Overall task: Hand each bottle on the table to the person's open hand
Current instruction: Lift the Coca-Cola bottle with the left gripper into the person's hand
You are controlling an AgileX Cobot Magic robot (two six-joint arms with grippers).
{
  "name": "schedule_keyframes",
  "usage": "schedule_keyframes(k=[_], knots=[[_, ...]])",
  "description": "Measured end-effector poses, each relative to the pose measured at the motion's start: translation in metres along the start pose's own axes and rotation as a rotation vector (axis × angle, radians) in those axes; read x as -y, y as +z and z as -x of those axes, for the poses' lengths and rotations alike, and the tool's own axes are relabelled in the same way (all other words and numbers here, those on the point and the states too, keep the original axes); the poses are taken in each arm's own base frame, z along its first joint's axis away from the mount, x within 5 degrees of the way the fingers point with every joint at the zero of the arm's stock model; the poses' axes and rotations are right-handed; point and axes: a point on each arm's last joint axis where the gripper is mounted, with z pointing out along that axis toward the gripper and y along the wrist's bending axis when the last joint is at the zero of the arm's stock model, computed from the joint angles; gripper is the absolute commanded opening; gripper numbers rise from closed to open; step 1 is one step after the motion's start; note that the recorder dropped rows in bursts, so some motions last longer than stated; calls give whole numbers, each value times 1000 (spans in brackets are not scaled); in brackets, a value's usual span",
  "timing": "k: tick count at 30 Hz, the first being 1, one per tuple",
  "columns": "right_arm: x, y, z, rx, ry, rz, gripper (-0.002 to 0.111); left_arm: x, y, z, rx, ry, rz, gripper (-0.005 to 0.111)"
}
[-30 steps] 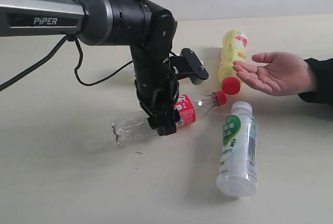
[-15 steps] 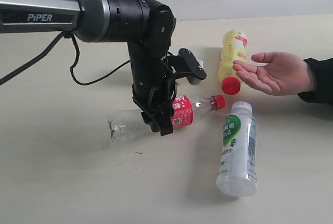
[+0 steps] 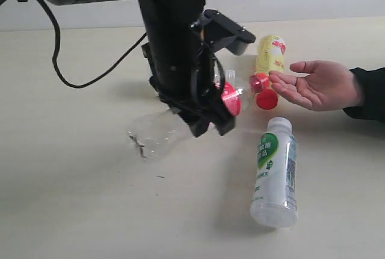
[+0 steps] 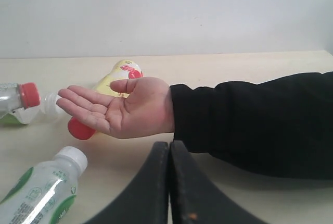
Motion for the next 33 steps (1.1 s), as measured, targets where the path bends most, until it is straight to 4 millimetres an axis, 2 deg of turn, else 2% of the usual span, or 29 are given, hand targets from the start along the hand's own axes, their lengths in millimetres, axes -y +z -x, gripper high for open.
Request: schedule_keyframes(k=[4,8,13,16,18,21,25,33], knots=[[0,0,0,0,0,0,0,31,-20,14,82,-88,-12,0],[0,0,0,0,0,0,0,58,-52,34,235,-156,-44,0],[0,0,0,0,0,0,0,61,-82,64,453,-364,-128,0],[0,0,0,0,0,0,0,59,-84,81,520,-466,-213,0],[0,0,0,0,0,0,0,58,-79,92,542,-516,-287,0],[0,0,0,0,0,0,0,56,-62,108,575,-583,-356,0],[0,0,0,0,0,0,0,47,-28,126,601,-709,-396,0],[0,0,0,-2,0,0,0,27,36,137,536,-879,-395,0]])
